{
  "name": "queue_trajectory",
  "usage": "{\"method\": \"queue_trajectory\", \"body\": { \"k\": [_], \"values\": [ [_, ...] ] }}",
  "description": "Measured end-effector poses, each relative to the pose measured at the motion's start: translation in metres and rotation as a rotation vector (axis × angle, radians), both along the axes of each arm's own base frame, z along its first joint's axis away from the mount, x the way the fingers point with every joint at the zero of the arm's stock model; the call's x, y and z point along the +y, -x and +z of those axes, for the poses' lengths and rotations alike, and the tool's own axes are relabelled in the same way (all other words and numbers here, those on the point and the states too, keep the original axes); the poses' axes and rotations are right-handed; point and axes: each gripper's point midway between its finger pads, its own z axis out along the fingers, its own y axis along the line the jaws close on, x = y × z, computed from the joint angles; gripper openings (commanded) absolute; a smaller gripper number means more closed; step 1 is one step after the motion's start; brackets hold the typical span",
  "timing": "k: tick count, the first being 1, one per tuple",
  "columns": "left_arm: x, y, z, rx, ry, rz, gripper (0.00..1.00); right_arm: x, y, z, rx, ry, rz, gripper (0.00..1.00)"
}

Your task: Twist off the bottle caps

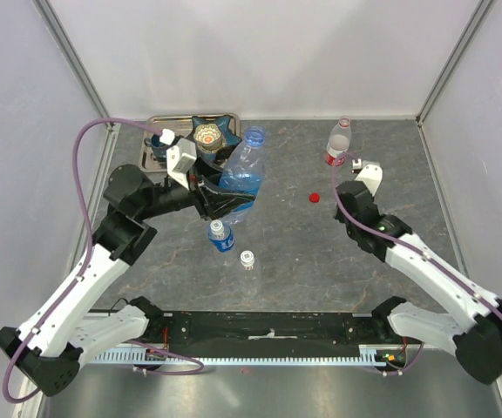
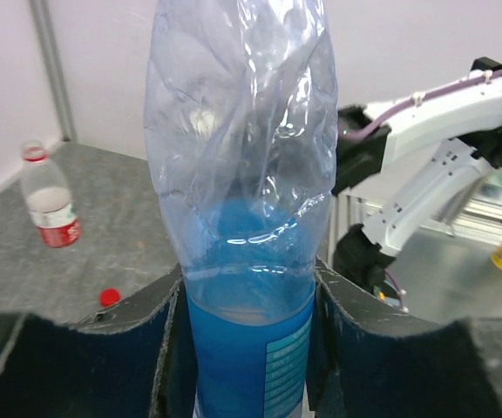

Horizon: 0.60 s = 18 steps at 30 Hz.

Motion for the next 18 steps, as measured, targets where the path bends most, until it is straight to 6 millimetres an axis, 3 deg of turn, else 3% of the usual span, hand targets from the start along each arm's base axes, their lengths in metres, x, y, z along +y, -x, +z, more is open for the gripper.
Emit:
{"method": "queue_trajectory", "body": {
  "k": [2, 4, 12, 18],
  "values": [
    [0.008, -0.002, 0.003, -0.017, 0.019, 0.064, 0.49, -0.01, 0.006, -0.055, 0.134, 0.042, -0.043, 0.0],
    [0.013, -0.004, 0.002, -0.023, 0.026, 0.104, 0.47, -0.018, 0.007, -0.082, 0.209, 0.044, -0.08, 0.0],
    [0.025, -0.009, -0.013, -0.01, 0.015, 0.195, 0.47, -0.04, -0.026, -0.141, 0.341, -0.073, -0.215, 0.0],
    [0.028, -0.007, -0.017, -0.011, 0.009, 0.204, 0.47, -0.039, -0.056, -0.168, 0.406, -0.1, -0.23, 0.0]
  ]
}}
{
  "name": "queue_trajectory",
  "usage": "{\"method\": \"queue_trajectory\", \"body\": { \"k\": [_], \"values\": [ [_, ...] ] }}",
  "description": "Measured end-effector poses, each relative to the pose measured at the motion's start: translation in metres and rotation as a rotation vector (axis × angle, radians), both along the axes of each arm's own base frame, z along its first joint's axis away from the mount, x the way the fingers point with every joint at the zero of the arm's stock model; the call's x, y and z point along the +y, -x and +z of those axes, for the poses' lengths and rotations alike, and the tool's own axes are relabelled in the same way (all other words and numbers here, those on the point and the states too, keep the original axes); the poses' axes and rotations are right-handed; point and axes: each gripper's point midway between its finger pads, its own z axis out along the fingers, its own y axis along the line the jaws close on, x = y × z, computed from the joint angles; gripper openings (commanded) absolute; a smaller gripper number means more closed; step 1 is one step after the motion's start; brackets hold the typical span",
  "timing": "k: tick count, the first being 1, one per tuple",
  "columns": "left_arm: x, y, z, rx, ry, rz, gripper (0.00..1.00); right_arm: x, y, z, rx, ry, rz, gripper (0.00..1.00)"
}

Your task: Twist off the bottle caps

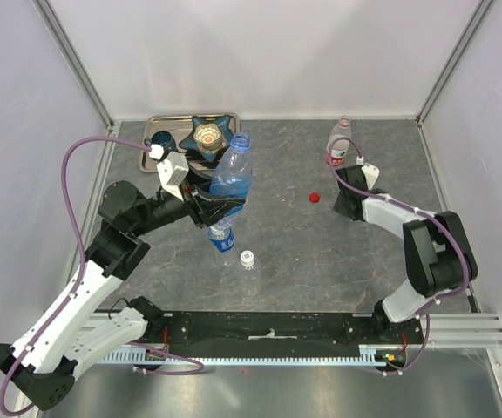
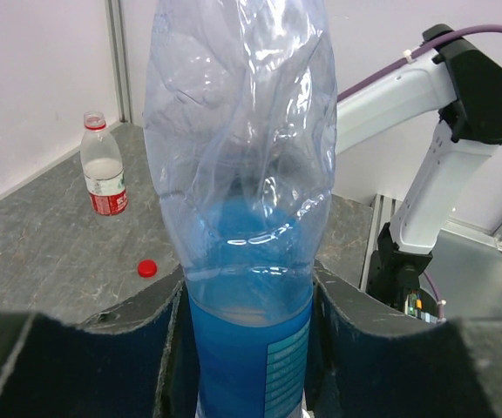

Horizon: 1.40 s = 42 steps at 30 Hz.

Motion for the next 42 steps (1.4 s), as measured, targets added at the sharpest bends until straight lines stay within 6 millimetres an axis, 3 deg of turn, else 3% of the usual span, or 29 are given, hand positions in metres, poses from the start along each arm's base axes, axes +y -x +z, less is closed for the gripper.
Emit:
{"method": "queue_trajectory", "body": {
  "k": [5, 8, 15, 18, 27, 28, 29, 31, 33, 35, 37, 39, 40, 42],
  "values": [
    [0.0, -0.003, -0.008, 0.011, -0.011, 0.013, 0.47, 0.004, -0.008, -0.019, 0.039, 0.001, 0.005, 0.0],
    [0.0, -0.004, -0.013, 0.019, -0.02, 0.017, 0.47, 0.006, -0.015, -0.018, 0.026, -0.005, 0.007, 0.02],
    [0.0, -0.005, -0.016, 0.021, -0.025, 0.018, 0.47, 0.011, -0.021, -0.018, 0.018, -0.022, 0.018, 0.41],
    [0.0, -0.005, -0.016, 0.021, -0.025, 0.018, 0.47, 0.013, -0.021, -0.018, 0.02, -0.031, 0.025, 0.52],
    [0.0, -0.005, -0.016, 0.023, -0.026, 0.017, 0.47, 0.016, -0.019, -0.019, 0.032, -0.044, 0.042, 0.67],
    [0.0, -0.005, -0.016, 0.023, -0.026, 0.017, 0.47, 0.016, -0.018, -0.018, 0.034, -0.045, 0.041, 0.71],
    [0.0, -0.005, -0.016, 0.023, -0.026, 0.017, 0.47, 0.017, -0.017, -0.017, 0.034, -0.048, 0.042, 0.83],
    [0.0, -0.005, -0.017, 0.023, -0.026, 0.018, 0.47, 0.018, -0.012, -0.009, 0.036, -0.061, 0.039, 0.96],
    [0.0, -0.006, -0.017, 0.025, -0.027, 0.018, 0.47, 0.021, -0.007, 0.014, 0.014, -0.071, 0.05, 0.98],
    [-0.001, -0.007, -0.019, 0.031, -0.031, 0.019, 0.47, 0.031, -0.01, 0.061, -0.072, -0.09, 0.077, 0.98],
    [-0.003, -0.01, -0.022, 0.038, -0.036, 0.019, 0.47, 0.048, -0.017, 0.124, -0.215, -0.122, 0.117, 0.98],
    [-0.005, -0.013, -0.025, 0.046, -0.041, 0.019, 0.47, 0.063, -0.016, 0.202, -0.406, -0.168, 0.165, 0.98],
    [-0.007, -0.016, -0.027, 0.052, -0.045, 0.018, 0.47, 0.079, -0.005, 0.245, -0.512, -0.202, 0.224, 0.98],
    [-0.011, -0.021, -0.033, 0.067, -0.055, 0.018, 0.48, 0.092, 0.018, 0.301, -0.661, -0.26, 0.3, 0.98]
  ]
}}
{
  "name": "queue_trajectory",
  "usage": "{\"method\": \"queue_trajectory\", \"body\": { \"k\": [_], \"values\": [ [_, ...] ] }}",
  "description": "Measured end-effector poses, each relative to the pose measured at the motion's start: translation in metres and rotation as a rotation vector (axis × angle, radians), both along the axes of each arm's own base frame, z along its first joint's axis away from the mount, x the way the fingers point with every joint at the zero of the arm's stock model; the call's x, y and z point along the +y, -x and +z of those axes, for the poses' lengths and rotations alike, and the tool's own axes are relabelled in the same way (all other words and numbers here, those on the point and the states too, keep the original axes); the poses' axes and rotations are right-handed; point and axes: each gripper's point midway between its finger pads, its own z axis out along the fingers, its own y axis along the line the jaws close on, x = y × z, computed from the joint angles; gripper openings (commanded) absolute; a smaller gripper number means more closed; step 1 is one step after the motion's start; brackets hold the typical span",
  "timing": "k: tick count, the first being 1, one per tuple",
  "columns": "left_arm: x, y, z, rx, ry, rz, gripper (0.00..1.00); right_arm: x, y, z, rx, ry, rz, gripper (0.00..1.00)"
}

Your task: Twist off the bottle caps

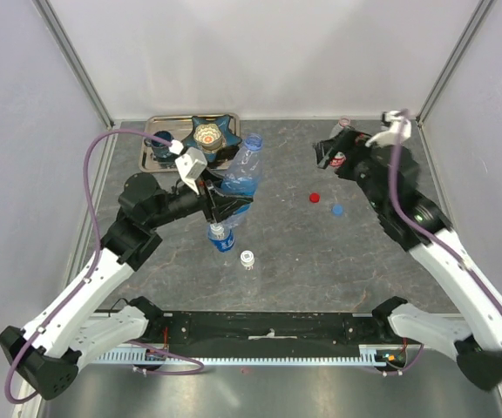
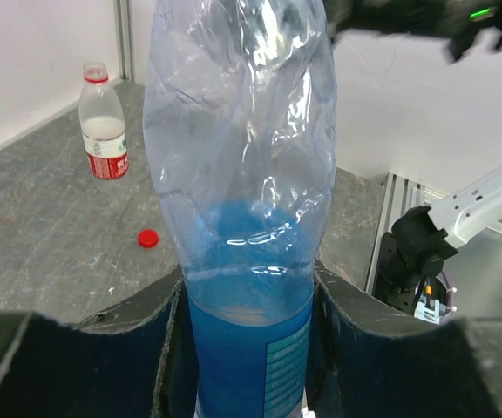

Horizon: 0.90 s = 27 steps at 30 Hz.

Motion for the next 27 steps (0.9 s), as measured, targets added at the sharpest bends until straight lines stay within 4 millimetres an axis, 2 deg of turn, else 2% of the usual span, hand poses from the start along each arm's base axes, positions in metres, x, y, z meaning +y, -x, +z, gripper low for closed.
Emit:
{"method": "queue_trajectory", "body": {
  "k": [1, 4, 6, 8, 11, 13, 15, 18, 21, 24, 25, 27],
  "values": [
    [-0.002, -0.003, -0.004, 0.013, -0.009, -0.002, 0.48, 0.004, 0.014, 0.024, -0.07, -0.029, 0.042, 0.98],
    [-0.011, -0.016, -0.014, 0.057, -0.038, -0.004, 0.47, 0.012, 0.047, 0.073, -0.221, -0.098, 0.17, 0.98],
    [-0.018, -0.025, -0.019, 0.089, -0.059, -0.005, 0.47, 0.023, 0.063, 0.096, -0.296, -0.139, 0.268, 0.98],
    [-0.025, -0.033, -0.021, 0.113, -0.075, -0.01, 0.47, 0.038, 0.071, 0.105, -0.325, -0.157, 0.367, 0.98],
    [-0.038, -0.031, -0.028, 0.142, -0.101, -0.041, 0.47, 0.064, 0.069, 0.103, -0.3, -0.156, 0.49, 0.98],
    [-0.048, -0.023, -0.03, 0.149, -0.117, -0.077, 0.47, 0.078, 0.062, 0.092, -0.262, -0.15, 0.539, 0.98],
    [-0.057, -0.013, -0.034, 0.157, -0.138, -0.113, 0.47, 0.088, 0.059, 0.079, -0.218, -0.152, 0.575, 0.98],
    [-0.065, -0.007, -0.04, 0.167, -0.165, -0.14, 0.47, 0.094, 0.062, 0.077, -0.208, -0.161, 0.608, 0.98],
    [-0.071, -0.002, -0.041, 0.163, -0.181, -0.162, 0.47, 0.096, 0.066, 0.082, -0.224, -0.169, 0.627, 0.91],
    [-0.073, 0.0, -0.039, 0.158, -0.188, -0.172, 0.47, 0.097, 0.067, 0.083, -0.227, -0.174, 0.635, 0.78],
    [-0.074, 0.001, -0.039, 0.154, -0.188, -0.174, 0.47, 0.097, 0.067, 0.083, -0.227, -0.174, 0.638, 0.7],
    [-0.074, 0.0, -0.037, 0.146, -0.188, -0.172, 0.47, 0.098, 0.068, 0.083, -0.227, -0.175, 0.643, 0.63]
  ]
}}
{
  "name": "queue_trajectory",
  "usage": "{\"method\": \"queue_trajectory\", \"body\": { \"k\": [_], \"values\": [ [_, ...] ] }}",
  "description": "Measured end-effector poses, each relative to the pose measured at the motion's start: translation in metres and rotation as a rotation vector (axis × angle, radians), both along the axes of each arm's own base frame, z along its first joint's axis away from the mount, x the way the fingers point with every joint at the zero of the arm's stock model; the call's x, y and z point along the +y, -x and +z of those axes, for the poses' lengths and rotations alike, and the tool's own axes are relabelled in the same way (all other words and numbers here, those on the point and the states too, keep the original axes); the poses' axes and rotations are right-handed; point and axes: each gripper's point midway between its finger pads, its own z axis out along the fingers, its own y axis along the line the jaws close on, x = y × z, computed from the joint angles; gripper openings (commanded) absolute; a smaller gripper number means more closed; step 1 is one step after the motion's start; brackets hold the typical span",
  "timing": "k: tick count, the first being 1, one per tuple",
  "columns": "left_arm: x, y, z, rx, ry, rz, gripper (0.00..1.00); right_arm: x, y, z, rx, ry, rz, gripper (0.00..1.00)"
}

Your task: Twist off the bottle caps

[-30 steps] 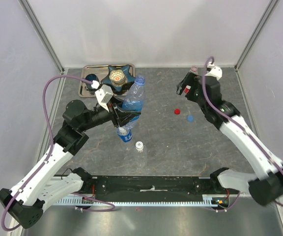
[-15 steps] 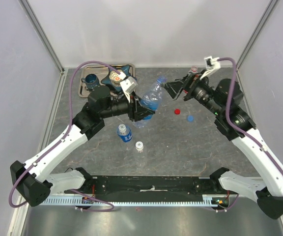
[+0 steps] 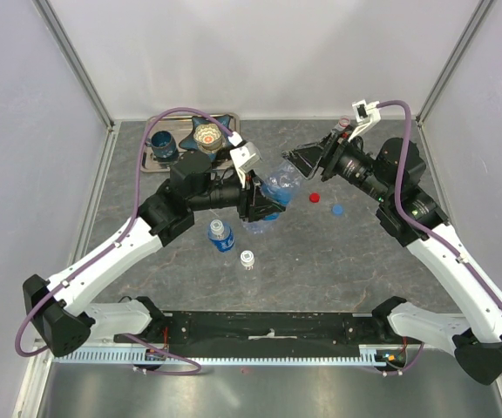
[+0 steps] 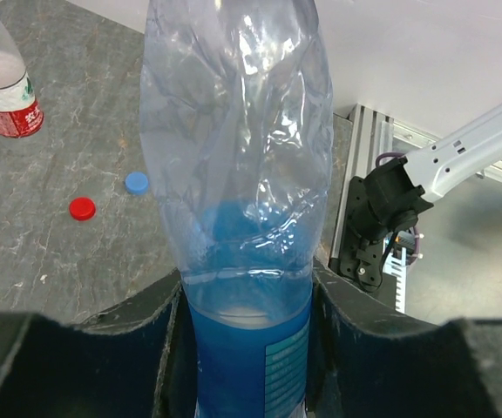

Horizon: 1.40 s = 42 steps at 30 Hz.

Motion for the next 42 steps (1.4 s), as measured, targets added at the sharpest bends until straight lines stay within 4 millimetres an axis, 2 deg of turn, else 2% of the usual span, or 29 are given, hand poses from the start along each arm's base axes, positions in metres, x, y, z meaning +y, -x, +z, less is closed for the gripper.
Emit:
{"method": "queue_trajectory", "body": {
  "k": [6, 7, 12, 13, 16, 19, 22, 24, 28, 32, 36, 42],
  "values": [
    [0.001, -0.005, -0.003, -0.016, -0.016, 0.023, 0.52, 0.0, 0.004, 0.002, 0.0, -0.01, 0.009, 0.35],
    [0.001, -0.006, -0.003, -0.02, -0.018, 0.029, 0.58, 0.0, 0.004, 0.003, -0.001, -0.012, 0.009, 0.27],
    [0.003, -0.012, -0.001, -0.045, -0.033, 0.064, 0.74, -0.004, 0.009, 0.007, -0.018, -0.013, 0.001, 0.15],
    [0.004, -0.014, 0.001, -0.048, -0.035, 0.078, 0.99, -0.006, 0.009, 0.008, -0.02, -0.008, -0.005, 0.14],
    [0.007, -0.02, 0.009, -0.076, -0.037, 0.112, 0.99, -0.01, 0.007, 0.012, -0.023, 0.014, -0.03, 0.09],
    [0.012, -0.028, 0.024, -0.106, -0.027, 0.164, 0.99, -0.024, 0.001, 0.026, -0.042, 0.045, -0.117, 0.0],
    [0.024, -0.034, 0.041, -0.142, -0.007, 0.242, 0.99, -0.053, -0.017, 0.044, -0.063, 0.07, -0.307, 0.0],
    [0.038, -0.033, 0.055, -0.168, 0.015, 0.3, 0.99, -0.079, -0.034, 0.047, -0.06, 0.09, -0.48, 0.0],
    [0.073, -0.014, 0.079, -0.233, 0.093, 0.372, 0.99, -0.141, -0.068, 0.017, -0.006, 0.209, -0.881, 0.0],
    [0.099, 0.005, 0.082, -0.27, 0.143, 0.409, 0.99, -0.181, -0.095, -0.039, 0.068, 0.427, -1.137, 0.0],
    [0.109, 0.009, 0.07, -0.266, 0.138, 0.434, 0.99, -0.216, -0.113, -0.076, 0.137, 0.56, -1.286, 0.0],
    [0.107, 0.007, 0.038, -0.217, 0.091, 0.436, 0.99, -0.266, -0.128, -0.106, 0.168, 0.538, -1.461, 0.0]
  ]
}}
